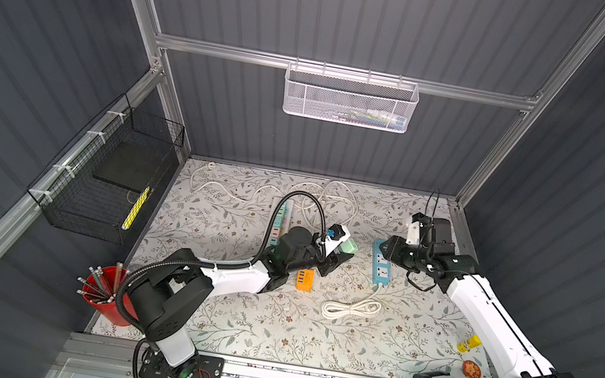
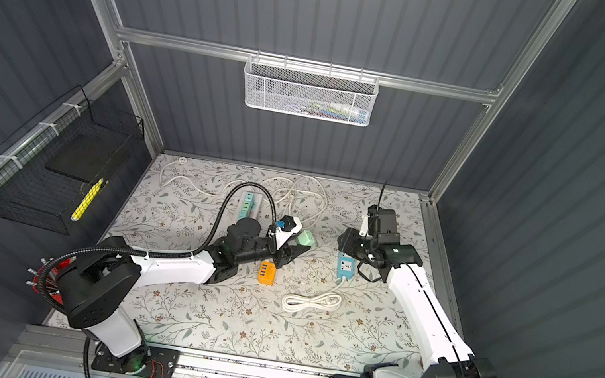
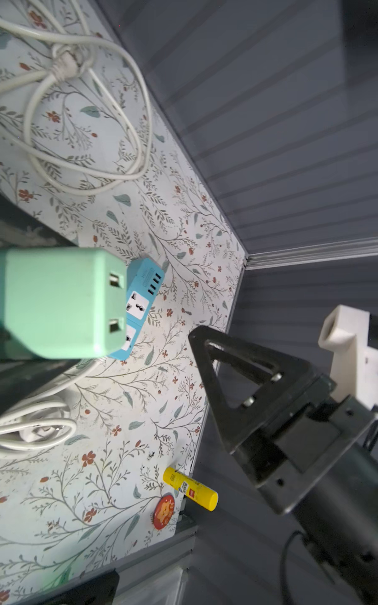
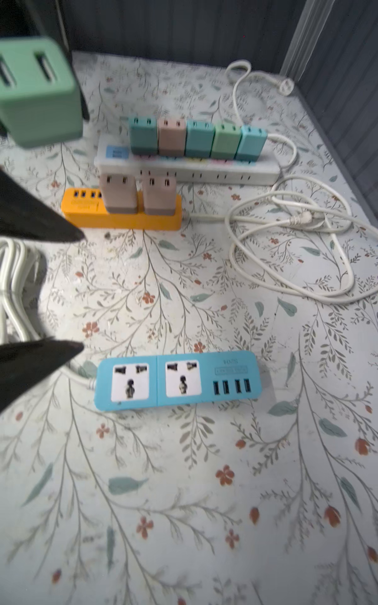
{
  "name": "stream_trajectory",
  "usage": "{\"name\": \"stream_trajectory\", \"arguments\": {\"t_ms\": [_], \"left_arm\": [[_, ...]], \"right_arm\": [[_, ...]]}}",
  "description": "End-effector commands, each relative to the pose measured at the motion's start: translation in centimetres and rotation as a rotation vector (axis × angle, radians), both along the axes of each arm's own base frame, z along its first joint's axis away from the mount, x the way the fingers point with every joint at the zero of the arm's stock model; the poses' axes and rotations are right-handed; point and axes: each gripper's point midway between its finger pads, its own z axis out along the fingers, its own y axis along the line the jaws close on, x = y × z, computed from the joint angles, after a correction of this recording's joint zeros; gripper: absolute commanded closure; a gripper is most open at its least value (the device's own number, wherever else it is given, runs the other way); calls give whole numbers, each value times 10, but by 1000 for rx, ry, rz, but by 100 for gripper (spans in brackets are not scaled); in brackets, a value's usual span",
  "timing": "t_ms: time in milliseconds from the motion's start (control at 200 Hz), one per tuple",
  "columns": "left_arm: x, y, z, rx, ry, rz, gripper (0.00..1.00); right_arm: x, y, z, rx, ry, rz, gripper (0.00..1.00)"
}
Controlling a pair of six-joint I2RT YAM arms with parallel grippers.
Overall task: Insert plugs into power strip
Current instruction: Insert the plug into the socket.
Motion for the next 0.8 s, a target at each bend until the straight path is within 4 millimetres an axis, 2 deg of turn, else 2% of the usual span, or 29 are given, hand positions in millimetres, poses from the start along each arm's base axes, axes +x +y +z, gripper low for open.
{"name": "stream_trajectory", "arguments": {"t_ms": [0,40,95,165,285,440,535,655,795], "left_arm": [[-1,-17,6,39,-159,-34,76],[-1,-20,2,59,-174,-42,76],[-3,-24,-3,81,-197,-57,76],[-5,-28,-7,95,-208,-77,76],[-4,-32,-8,100,-213,-84,76],[-3,-37,-4,85,-215,-90,76],[-6,-40,-1,68,-208,-104,76],[-8,-41,1,55,-191,-120,76],[-12,-42,4,44,-179,-135,76]], "right_arm": [[-20,16,12,37,10,115,57],[-23,21,21,57,-14,144,56],[-26,21,27,55,-37,156,47],[-36,33,34,103,-40,228,39],[-46,46,35,152,-25,298,35],[-50,54,22,151,23,331,36],[-53,60,21,176,19,359,38],[-51,58,14,157,26,355,44],[-47,58,6,144,40,357,44]]}}
